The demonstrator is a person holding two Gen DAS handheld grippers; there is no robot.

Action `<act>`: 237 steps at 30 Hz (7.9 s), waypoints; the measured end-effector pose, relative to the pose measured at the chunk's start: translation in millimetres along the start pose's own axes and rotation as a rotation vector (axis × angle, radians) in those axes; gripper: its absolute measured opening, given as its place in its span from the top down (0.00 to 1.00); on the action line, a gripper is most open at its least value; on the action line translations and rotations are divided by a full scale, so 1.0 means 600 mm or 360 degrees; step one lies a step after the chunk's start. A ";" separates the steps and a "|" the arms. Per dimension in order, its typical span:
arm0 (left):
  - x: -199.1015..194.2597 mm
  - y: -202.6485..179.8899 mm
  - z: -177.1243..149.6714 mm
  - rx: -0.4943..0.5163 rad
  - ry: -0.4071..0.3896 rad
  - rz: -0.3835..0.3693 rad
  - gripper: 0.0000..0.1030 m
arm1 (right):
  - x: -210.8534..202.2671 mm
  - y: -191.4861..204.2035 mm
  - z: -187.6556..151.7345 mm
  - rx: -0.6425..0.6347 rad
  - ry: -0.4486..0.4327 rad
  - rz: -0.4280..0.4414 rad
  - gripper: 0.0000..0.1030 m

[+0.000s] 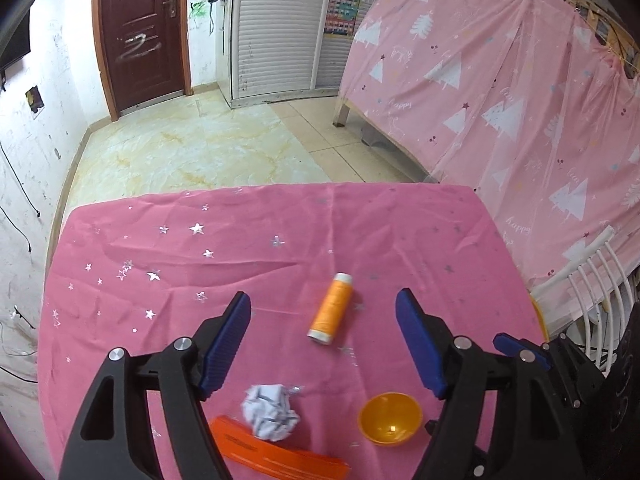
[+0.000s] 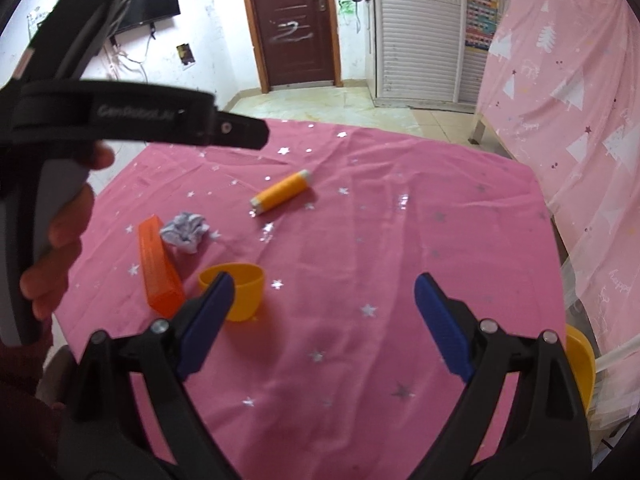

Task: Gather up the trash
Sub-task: 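Move both open grippers back toward the thread spool and yellow bowl, then grasp the orange thread spool with the left gripper while the right gripper grasps the yellow bowl, then carry the thread spool and yellow bowl over the yellow bin with both grippers, then open both grippers to drop the spool and bowl into the bin, then move both open grippers back over the orange box and paper ball, then grasp the orange box with the left gripper while the right gripper grasps the white paper ball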

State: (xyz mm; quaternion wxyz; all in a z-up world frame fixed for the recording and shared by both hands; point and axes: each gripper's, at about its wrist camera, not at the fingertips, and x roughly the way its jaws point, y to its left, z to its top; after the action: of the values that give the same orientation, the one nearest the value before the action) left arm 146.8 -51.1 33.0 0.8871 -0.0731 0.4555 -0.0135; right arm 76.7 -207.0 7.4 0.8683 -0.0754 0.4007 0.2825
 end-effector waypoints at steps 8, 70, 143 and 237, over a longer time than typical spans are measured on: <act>0.026 -0.005 -0.001 0.0072 0.0067 -0.0056 0.33 | 0.017 0.040 -0.003 -0.0072 0.0039 0.0074 0.15; -0.014 -0.108 -0.024 0.0345 -0.0027 0.0036 0.90 | -0.077 -0.033 -0.025 0.0119 -0.0136 -0.0091 0.61; 0.138 -0.517 -0.090 0.0478 0.0337 -0.0346 0.51 | -0.159 -0.416 -0.227 0.0882 -0.0244 -0.0368 0.43; 0.011 0.033 -0.175 0.0661 -0.0042 -0.0129 0.14 | 0.030 0.055 0.052 0.0041 -0.0043 -0.0072 0.16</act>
State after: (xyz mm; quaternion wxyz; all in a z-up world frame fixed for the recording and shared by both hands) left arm 64.6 -44.7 -35.7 0.8877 0.0930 0.4280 -0.1418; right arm 88.5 -160.5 18.1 0.8806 -0.0694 0.3909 0.2586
